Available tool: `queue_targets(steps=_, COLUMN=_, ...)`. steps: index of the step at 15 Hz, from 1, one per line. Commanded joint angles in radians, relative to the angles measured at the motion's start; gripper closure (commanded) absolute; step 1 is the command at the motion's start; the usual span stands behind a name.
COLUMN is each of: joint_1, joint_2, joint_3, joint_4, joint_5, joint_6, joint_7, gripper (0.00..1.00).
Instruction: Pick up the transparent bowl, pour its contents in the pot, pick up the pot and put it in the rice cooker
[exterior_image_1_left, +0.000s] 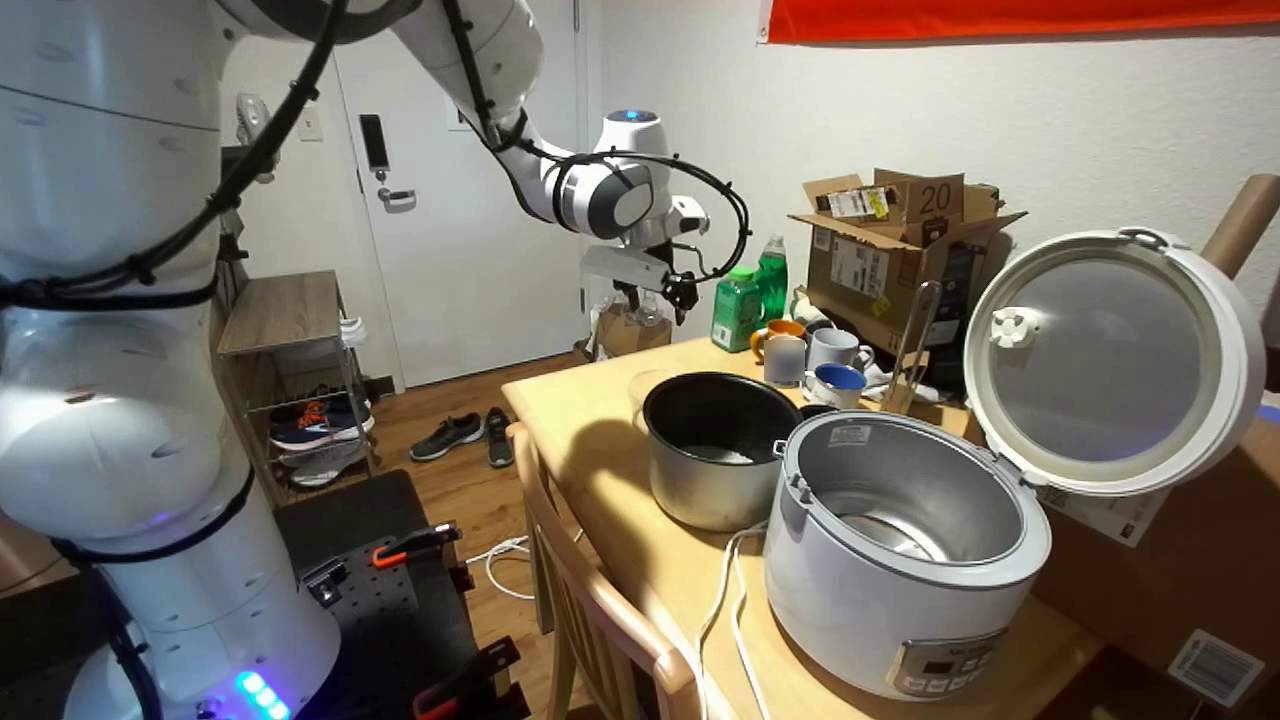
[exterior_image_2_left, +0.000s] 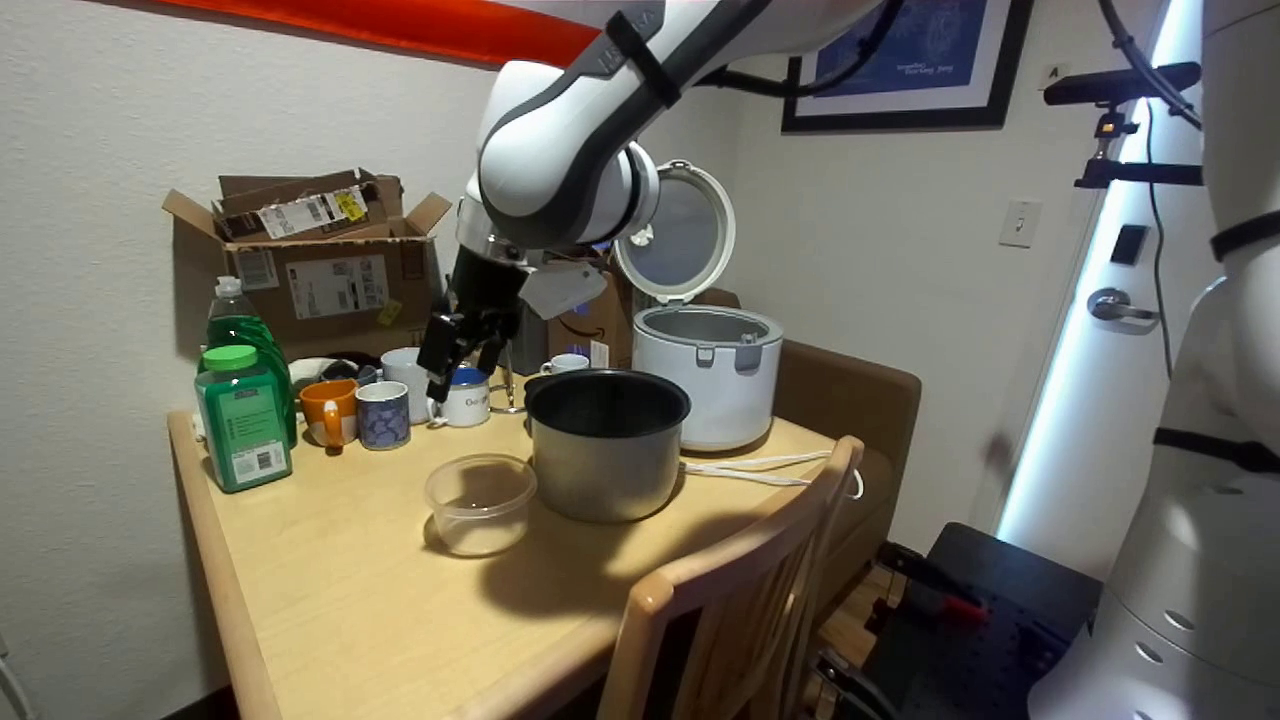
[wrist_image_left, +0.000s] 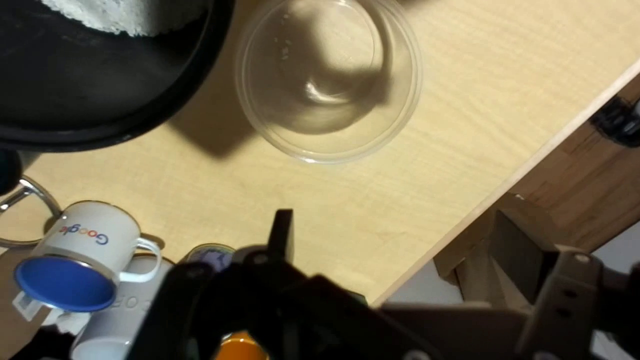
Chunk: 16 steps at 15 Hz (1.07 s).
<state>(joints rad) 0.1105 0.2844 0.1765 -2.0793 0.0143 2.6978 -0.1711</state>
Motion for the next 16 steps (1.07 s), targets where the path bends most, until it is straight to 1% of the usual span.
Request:
queue_targets(steps=1, joint_1=-0.031, joint_2=-0.100, joint_3=0.003, joint_4=-0.116, joint_5=0.053, joint_6=0.059, joint_7=-0.005, gripper=0.00)
queue_targets(steps=8, joint_1=-0.053, joint_2=-0.165, joint_3=-0.034, joint_4=-0.221, joint_5=0.073, joint_6=0.085, joint_7=0.011, gripper=0.00)
queue_targets(steps=9, joint_1=-0.060, joint_2=-0.169, joint_3=-0.032, joint_4=-0.234, joint_5=0.093, joint_6=0.099, joint_7=-0.004, gripper=0.00)
queue_targets(steps=10, joint_1=-0.073, joint_2=-0.175, joint_3=-0.016, joint_4=-0.249, joint_5=0.146, joint_6=0.113, joint_7=-0.048, gripper=0.00)
queue_targets(steps=11, joint_1=-0.051, joint_2=-0.126, joint_3=-0.036, joint_4=-0.186, joint_5=0.084, joint_6=0.073, joint_7=-0.002, gripper=0.00)
queue_targets(steps=13, joint_1=-0.057, joint_2=-0.136, joint_3=-0.034, joint_4=-0.207, joint_5=0.117, joint_6=0.086, joint_7=-0.024, gripper=0.00)
queue_targets(steps=16, joint_1=-0.060, joint_2=-0.136, joint_3=-0.035, joint_4=-0.210, joint_5=0.115, joint_6=0.081, joint_7=-0.029, gripper=0.00)
